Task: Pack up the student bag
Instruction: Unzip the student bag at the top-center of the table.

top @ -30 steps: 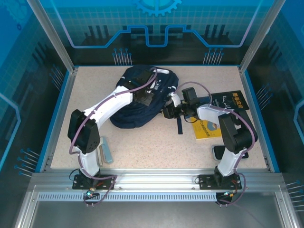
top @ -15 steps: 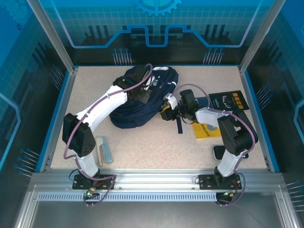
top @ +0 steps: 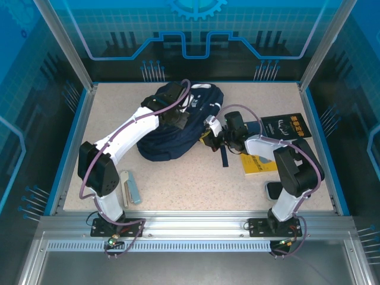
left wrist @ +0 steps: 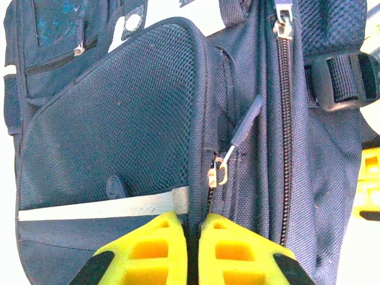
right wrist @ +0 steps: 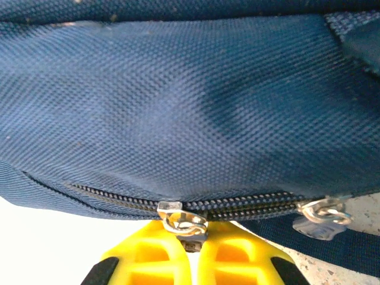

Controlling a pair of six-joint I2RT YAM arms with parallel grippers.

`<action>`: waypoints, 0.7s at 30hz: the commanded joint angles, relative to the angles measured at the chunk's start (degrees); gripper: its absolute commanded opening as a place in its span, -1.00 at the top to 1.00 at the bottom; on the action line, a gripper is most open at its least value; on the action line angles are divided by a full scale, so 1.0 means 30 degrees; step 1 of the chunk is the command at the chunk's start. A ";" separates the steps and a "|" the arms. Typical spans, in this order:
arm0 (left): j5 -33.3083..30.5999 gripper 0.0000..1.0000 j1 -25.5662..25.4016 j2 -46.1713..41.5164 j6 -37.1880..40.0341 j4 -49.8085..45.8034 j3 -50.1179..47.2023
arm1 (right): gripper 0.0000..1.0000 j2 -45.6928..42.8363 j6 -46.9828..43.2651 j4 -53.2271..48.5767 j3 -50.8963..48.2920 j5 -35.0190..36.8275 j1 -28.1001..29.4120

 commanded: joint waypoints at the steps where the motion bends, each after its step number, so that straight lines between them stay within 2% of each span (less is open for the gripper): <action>1: 0.0491 1.00 0.0066 -0.0633 -0.2029 0.2522 0.0150 | 1.00 -0.1441 0.0085 -0.0950 -0.0347 -0.0052 0.0617; 7: 0.0579 1.00 0.0024 0.0504 -0.5127 0.3742 0.0195 | 1.00 -0.3445 0.1743 0.0221 -0.2351 0.1566 0.2732; 11: 0.1934 1.00 0.0022 0.1234 -0.6625 0.4413 0.0597 | 1.00 -0.3803 0.3487 0.1686 -0.3321 0.2520 0.4407; 17: 0.4082 1.00 0.0067 0.2106 -0.6794 0.4149 0.1244 | 1.00 -0.5347 0.5775 0.3170 -0.4890 0.4042 0.4042; 18: 0.4469 0.88 0.0101 0.2110 -0.6554 0.3874 0.1430 | 1.00 -0.5783 0.6039 0.3155 -0.5102 0.3975 0.3604; 21: 0.5843 0.26 0.0355 0.1844 -0.5656 0.3268 0.1469 | 1.00 -0.6797 0.6439 0.2734 -0.5454 0.3320 0.2280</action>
